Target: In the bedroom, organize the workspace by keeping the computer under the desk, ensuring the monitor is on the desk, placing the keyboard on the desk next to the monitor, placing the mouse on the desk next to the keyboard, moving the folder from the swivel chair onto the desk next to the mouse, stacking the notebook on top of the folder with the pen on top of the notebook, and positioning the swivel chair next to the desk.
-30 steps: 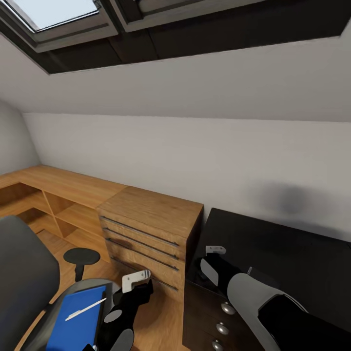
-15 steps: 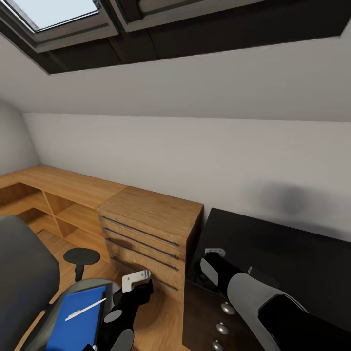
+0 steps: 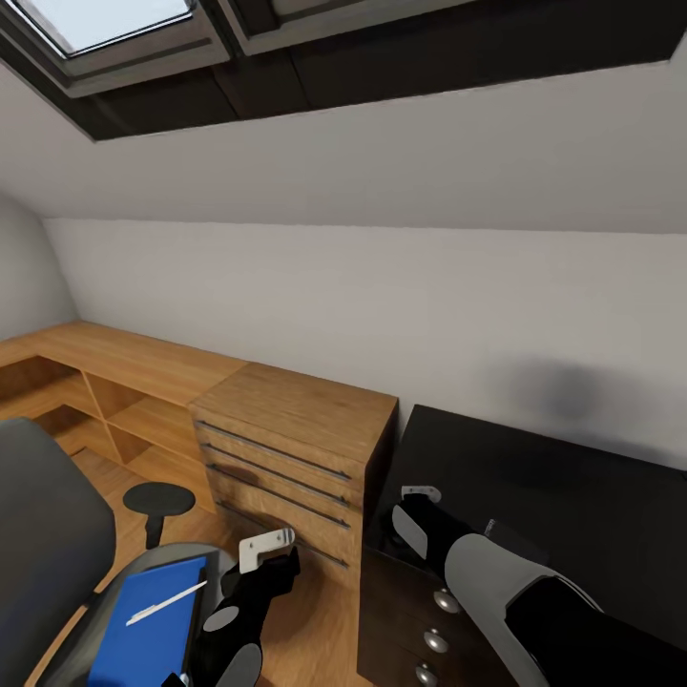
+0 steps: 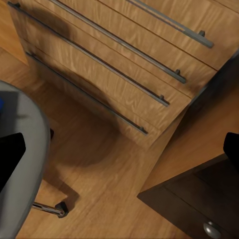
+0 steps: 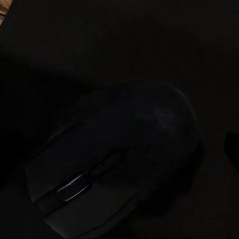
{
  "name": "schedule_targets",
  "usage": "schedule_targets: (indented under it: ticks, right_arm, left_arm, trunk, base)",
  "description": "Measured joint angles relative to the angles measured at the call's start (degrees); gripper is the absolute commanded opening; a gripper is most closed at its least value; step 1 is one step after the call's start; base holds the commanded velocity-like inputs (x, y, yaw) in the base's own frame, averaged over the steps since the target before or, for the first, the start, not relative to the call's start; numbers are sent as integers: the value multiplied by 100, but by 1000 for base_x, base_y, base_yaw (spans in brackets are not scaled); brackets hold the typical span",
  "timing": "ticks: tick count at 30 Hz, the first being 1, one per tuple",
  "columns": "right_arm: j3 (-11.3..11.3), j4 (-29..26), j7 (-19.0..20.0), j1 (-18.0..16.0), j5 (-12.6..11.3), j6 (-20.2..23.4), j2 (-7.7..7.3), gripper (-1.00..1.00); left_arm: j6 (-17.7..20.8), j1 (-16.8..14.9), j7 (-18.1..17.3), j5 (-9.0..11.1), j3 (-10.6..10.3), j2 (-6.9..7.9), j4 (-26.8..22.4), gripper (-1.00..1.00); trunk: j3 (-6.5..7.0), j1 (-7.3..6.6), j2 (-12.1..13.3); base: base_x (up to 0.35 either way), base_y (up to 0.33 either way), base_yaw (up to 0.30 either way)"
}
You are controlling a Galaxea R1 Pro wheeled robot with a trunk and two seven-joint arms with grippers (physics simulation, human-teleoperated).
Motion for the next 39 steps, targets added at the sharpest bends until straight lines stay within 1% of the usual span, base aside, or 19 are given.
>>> schedule_targets:
  ticks: [6, 8, 14, 16, 18, 19, 22, 24, 39]
  right_arm:
    - [0, 1, 0, 3, 0, -6, 0, 100]
    - [0, 3, 0, 1, -1, -7, 0, 100]
    - [0, 7, -4, 1, 0, -8, 0, 100]
    - [0, 8, -6, 0, 0, -10, 0, 100]
    - [-2, 8, -7, 0, 0, -14, 0, 100]
    - [-4, 9, -8, -1, 0, -15, -3, -100]
    - [-3, 8, -12, 3, 12, -18, -7, -100]
    - [-6, 8, -15, 2, 8, -18, -8, -100]
    - [0, 0, 2, 4, 5, -24, -9, -100]
  left_arm:
    - [-2, 0, 2, -1, 0, 0, -4, 100]
    - [0, 0, 0, -1, 0, 0, -1, 100]
    - [1, 0, -1, 6, 0, 0, -1, 100]
    - [0, 0, -1, 27, 0, 0, 0, 100]
    - [-1, 0, -1, 95, 2, 2, -4, 100]
    - [-1, 0, -1, 151, 4, 4, -4, 100]
    - [1, 0, -1, 247, 7, 8, -3, 100]
    - [1, 0, -1, 269, 6, 9, -3, 100]
    - [2, 0, -1, 280, 0, 17, -3, 100]
  trunk:
    - [0, 0, 0]
    - [-35, 43, -79]
    - [-36, 44, -80]
    - [-36, 44, -80]
    - [-36, 44, -80]
    - [-36, 44, -80]
    - [-36, 44, -80]
    - [-36, 44, -80]
    - [-36, 44, -80]
  base:
    - [0, 0, 0]
    - [0, 0, 0]
    - [0, 0, 0]
    - [0, 0, 0]
    - [0, 0, 0]
    - [0, 0, 0]
    - [0, 0, 0]
    - [0, 0, 0]
    - [0, 0, 0]
